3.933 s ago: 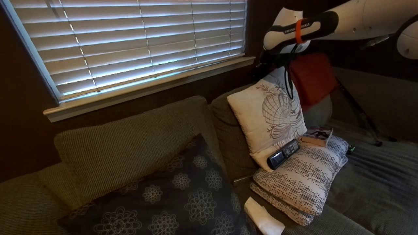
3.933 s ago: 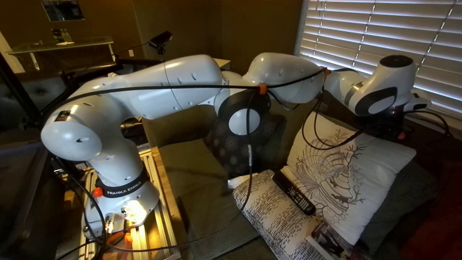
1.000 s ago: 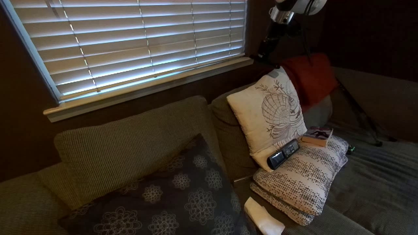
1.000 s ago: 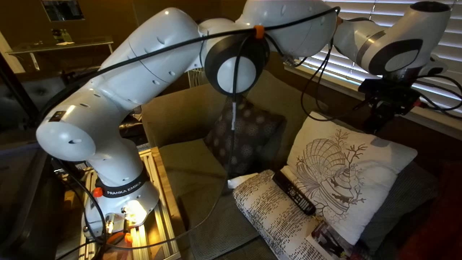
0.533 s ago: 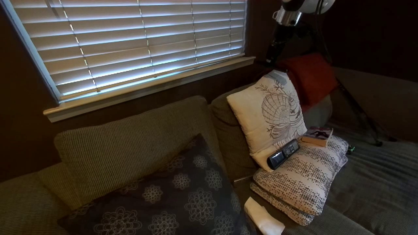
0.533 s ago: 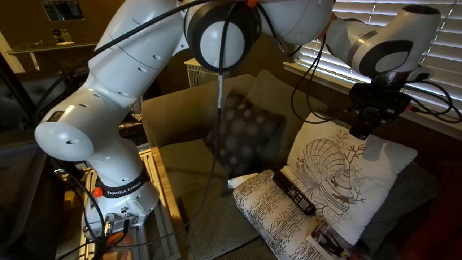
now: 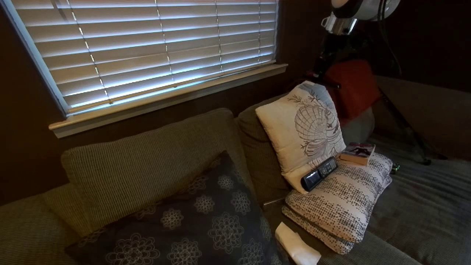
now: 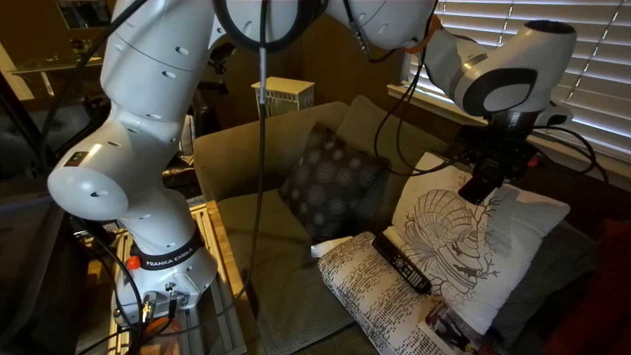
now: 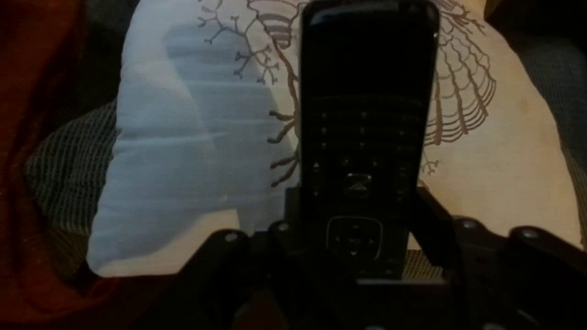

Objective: Remove the black remote control from the backrest and place it on the pillow.

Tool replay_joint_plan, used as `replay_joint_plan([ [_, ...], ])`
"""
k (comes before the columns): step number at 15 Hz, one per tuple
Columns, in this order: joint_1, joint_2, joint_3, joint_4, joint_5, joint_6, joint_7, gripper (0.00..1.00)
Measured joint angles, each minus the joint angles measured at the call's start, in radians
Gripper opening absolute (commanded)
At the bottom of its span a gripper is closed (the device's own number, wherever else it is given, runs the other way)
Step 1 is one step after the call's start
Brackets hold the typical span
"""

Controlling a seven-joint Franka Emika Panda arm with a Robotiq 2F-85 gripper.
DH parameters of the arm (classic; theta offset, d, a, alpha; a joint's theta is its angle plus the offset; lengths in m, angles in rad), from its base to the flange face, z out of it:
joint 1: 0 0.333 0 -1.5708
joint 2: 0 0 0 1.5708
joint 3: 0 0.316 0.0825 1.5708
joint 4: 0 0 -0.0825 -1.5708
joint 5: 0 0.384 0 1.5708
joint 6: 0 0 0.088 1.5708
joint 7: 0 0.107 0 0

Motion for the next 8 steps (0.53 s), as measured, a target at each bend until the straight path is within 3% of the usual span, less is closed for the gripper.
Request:
replay_joint_plan([
  [5,0.001,-0.062,-0.011,-0.102,0.018,0.039,0.025,0.59],
  [6,0.001,-0.066,-0.012,-0.107,0.018,0.040,0.026,0.34],
  [8,0.005,-0.067,-0.018,-0.108,0.018,0.040,0.033,0.34],
])
